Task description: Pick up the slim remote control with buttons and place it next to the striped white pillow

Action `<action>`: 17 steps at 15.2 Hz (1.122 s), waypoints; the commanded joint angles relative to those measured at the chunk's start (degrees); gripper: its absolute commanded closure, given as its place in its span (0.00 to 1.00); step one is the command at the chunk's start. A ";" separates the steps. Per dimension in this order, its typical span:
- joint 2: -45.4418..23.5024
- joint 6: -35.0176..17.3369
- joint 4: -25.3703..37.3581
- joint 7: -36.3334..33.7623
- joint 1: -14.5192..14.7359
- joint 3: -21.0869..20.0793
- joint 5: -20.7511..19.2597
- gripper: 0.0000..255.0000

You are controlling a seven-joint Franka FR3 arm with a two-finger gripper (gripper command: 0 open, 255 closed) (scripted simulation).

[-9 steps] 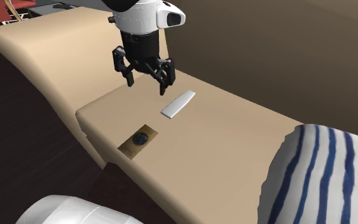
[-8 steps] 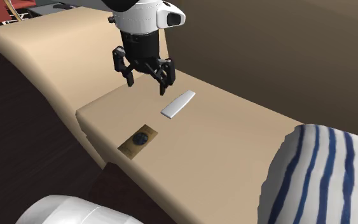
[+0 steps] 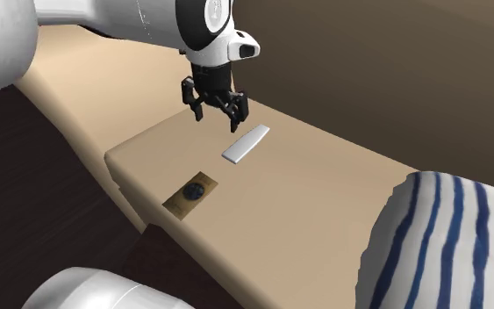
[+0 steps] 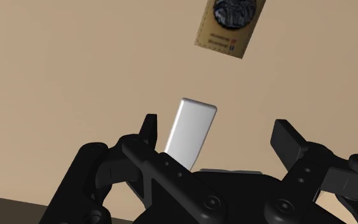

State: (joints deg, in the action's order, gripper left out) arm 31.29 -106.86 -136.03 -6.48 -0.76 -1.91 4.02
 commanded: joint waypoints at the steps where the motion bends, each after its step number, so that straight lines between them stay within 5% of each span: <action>1: -3.92 -3.40 0.43 -1.76 -0.54 -0.65 -0.36 0.00; 17: -38.06 -19.71 16.18 -17.07 -3.40 -2.13 -7.12 0.00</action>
State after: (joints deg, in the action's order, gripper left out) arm -4.99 -126.01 -120.95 -22.63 -4.15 -4.14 -2.64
